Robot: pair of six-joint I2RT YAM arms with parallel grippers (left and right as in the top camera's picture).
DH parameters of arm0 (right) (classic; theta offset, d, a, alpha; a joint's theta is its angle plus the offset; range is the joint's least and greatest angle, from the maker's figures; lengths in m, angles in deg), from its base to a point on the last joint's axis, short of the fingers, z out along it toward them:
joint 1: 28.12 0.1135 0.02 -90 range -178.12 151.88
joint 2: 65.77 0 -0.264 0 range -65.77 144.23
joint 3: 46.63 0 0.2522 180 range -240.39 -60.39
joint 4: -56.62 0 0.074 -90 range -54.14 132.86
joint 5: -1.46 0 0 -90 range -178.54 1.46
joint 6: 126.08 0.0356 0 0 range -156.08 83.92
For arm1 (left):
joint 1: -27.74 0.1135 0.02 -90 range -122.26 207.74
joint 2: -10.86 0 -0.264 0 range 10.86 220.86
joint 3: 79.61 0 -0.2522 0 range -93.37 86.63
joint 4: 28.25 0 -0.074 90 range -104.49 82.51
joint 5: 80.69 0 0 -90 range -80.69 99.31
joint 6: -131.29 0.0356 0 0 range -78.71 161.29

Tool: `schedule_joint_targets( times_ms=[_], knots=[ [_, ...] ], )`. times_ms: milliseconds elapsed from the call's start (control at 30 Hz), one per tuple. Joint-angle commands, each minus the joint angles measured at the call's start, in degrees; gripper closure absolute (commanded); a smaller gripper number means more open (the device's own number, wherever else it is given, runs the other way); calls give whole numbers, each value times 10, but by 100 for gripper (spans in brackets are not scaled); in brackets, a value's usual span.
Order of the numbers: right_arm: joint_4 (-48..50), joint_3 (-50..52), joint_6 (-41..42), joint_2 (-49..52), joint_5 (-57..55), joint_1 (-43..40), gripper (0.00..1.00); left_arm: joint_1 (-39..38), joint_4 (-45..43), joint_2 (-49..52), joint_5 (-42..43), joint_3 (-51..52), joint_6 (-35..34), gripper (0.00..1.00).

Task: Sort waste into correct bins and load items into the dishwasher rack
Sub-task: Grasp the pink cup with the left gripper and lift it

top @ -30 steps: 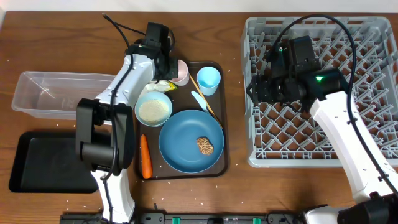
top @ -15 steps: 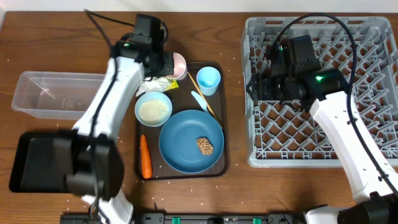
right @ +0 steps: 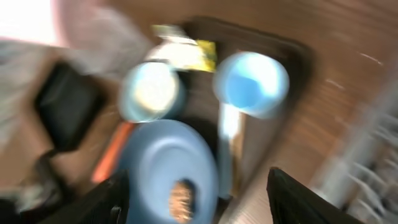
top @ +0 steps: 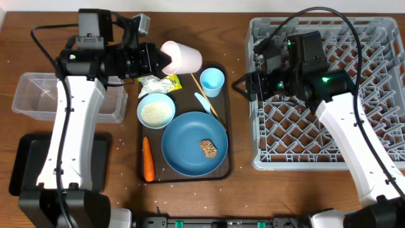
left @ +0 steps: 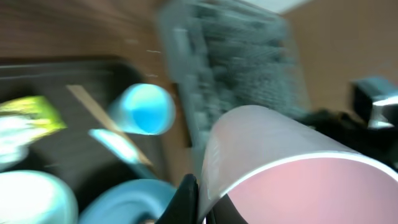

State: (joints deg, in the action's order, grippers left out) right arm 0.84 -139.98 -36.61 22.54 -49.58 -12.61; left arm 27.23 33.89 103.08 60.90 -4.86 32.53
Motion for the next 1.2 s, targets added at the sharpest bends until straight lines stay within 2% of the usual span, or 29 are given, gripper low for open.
schedule_joint_targets(
  times_ms=[0, 367, 567, 867, 933, 1167],
  knots=[
    [30, -10, -71, -24, 185, -7, 31, 7, -1, 1, 188, -6, 3, 94],
    [174, -10, -71, -70, 200, 13, 26, 7, -11, 1, 348, -6, 3, 94],
    [209, -10, -99, -70, 217, 45, 22, 5, -11, 1, 385, -6, 0, 94],
    [267, -10, -99, -69, 204, 56, 19, -12, -11, 0, 385, -6, -16, 94],
    [276, -10, -98, -69, 204, 56, 20, -19, -11, 0, 385, -6, -16, 94],
    [281, -10, -93, -65, 204, 56, 33, -28, -13, 0, 384, -6, -16, 94]
  ],
)
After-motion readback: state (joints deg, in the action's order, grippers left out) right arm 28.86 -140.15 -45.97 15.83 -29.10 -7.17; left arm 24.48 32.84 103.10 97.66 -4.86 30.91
